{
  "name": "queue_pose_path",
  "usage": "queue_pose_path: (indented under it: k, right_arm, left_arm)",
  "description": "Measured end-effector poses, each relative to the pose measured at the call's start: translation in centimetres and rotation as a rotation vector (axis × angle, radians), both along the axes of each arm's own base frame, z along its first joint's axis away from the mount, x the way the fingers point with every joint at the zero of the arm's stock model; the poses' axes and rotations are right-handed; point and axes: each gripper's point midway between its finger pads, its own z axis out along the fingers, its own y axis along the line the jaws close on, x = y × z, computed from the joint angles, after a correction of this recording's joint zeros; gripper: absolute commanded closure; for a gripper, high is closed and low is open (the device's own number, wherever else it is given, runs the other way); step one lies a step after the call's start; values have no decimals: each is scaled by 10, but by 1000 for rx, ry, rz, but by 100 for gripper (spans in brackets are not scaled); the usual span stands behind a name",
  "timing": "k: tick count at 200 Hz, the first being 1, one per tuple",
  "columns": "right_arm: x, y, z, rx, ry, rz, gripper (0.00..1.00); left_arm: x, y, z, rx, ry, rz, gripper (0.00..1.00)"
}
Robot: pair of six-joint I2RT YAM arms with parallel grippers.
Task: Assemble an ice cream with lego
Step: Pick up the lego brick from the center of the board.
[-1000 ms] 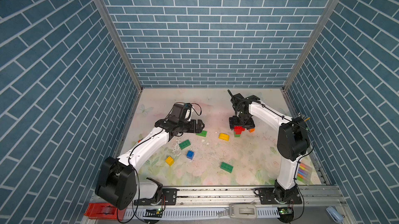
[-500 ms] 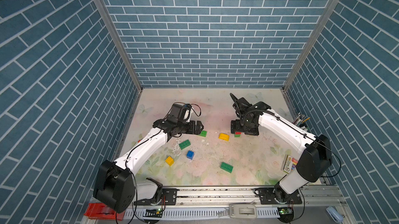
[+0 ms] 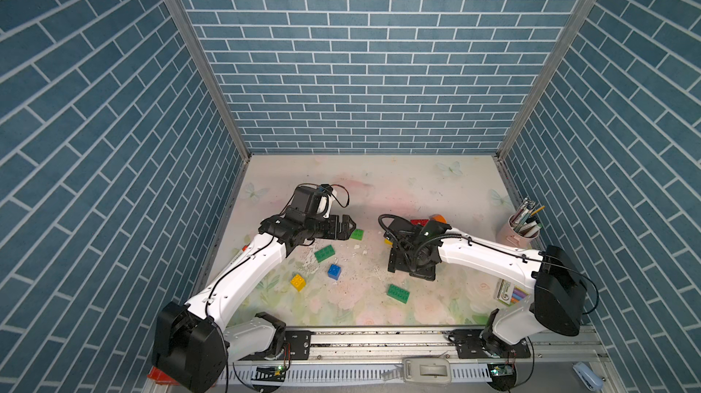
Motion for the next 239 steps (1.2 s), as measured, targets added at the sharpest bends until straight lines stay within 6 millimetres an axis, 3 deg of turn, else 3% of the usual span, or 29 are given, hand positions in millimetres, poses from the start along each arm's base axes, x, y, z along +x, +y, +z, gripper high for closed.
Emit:
queue_pose_path:
  k: [62,150,239]
  right_arm:
    - [-22,2,-34,5,37,-116,13]
    - [-35,12,-52,22,71,-152,15]
    - [-41,9,-57,-3,90,-167,38]
  left_arm:
    - [-5,1,-1,-5,5,-7,0]
    - [-14,3,-9,-2,23,-12,0]
    - [-15,4,-9,-2,24,-12,0]
